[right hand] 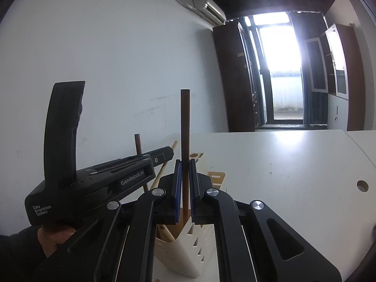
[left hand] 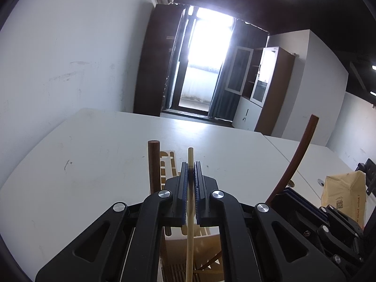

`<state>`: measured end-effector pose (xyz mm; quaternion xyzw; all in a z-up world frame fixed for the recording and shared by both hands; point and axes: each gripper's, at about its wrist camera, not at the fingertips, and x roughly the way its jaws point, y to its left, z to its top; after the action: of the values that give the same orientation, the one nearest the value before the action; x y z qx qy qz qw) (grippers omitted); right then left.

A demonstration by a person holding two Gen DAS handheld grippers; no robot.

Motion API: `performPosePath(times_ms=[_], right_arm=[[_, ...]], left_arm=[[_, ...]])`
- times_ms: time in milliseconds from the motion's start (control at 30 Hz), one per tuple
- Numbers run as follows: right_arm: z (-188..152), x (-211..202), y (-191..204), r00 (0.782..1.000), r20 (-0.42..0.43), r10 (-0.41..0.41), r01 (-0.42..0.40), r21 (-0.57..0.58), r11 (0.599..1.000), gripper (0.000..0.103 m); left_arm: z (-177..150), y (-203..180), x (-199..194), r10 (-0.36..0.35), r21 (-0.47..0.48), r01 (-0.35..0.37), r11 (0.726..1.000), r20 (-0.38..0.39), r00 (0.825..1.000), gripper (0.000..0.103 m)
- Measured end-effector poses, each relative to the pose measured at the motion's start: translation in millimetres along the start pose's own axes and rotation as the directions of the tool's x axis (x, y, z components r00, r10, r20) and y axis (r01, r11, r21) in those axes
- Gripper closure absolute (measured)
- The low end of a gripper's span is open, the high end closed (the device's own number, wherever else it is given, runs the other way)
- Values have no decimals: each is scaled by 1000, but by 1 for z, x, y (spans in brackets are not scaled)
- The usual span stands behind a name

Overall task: Organize utensils
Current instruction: 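Lower both chopsticks into the holder and open the left tool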

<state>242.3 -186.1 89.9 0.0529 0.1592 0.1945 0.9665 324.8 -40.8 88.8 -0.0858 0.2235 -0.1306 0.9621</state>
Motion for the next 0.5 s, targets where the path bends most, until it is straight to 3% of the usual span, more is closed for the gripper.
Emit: performPosePath(times_ms=[233, 333, 500], right_arm=[[-4, 3, 0, 1000, -28, -10, 9, -19, 1000, 96], [-3, 4, -2, 999, -30, -16, 16, -17, 1000, 96], [-2, 7, -6, 999, -28, -17, 17, -5, 1000, 96]], left_arm=[[2, 11, -7, -77, -25, 78, 997, 54, 996, 98], [15, 13, -17, -97, -31, 101, 994, 114, 989, 98], [36, 11, -25, -46, -23, 53, 998, 230, 972, 98]])
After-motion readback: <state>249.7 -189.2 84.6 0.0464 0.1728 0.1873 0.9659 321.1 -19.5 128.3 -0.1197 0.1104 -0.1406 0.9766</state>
